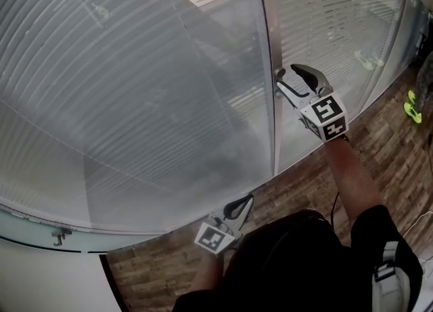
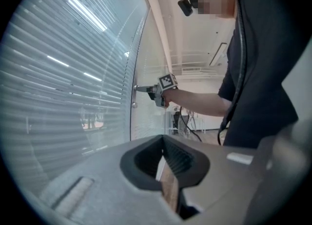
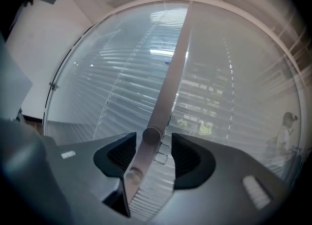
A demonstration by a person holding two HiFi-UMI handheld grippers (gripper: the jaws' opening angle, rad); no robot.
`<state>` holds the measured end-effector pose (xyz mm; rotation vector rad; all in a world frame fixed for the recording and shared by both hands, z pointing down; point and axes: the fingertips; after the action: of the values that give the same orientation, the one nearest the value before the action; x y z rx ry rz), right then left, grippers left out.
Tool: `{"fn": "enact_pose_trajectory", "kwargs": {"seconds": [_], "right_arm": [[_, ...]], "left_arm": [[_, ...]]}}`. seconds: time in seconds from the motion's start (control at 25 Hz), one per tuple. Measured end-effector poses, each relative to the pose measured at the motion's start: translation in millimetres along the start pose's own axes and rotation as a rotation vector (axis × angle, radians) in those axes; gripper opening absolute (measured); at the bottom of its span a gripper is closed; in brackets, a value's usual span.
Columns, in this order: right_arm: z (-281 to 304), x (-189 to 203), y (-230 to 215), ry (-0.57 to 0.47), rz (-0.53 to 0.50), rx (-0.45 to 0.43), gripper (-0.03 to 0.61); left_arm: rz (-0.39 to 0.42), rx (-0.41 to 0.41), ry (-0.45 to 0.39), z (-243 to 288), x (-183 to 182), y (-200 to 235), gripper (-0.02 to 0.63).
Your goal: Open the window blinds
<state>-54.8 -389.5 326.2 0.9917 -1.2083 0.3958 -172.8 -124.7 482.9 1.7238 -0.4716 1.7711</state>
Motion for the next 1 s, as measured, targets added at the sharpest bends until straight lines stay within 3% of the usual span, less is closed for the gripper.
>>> {"fn": "enact_pose_trajectory", "kwargs": {"seconds": [0.48, 0.76, 0.88, 1.0], "right_arm": [[0, -13, 15, 0.119, -0.546, -0.034, 0.236], [9, -6, 20, 0.189, -0.962, -0.018, 0.236], [13, 0, 19, 0.207, -1.051, -0.024, 0.236], [13, 1, 19, 0.211, -1.072, -0.023, 0.228]], "left_arm": [[-0.009, 0.003, -0.011, 0, -1, 2, 0.005], [-0.003, -0.004, -0.003, -4, 2, 3, 0.005], [-0.005, -0.006, -0.005, -4, 3, 4, 0.005], [-0.010, -0.008, -0.005, -5, 3, 4, 0.005]]}}
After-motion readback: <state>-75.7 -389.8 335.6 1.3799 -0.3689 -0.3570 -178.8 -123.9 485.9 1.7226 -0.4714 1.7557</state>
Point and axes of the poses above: the fingertips, and each gripper's own axes: z forward along the fingers, y to its left, x out of its underside, and after that the axes turned 7 degrees about -z, right-handed
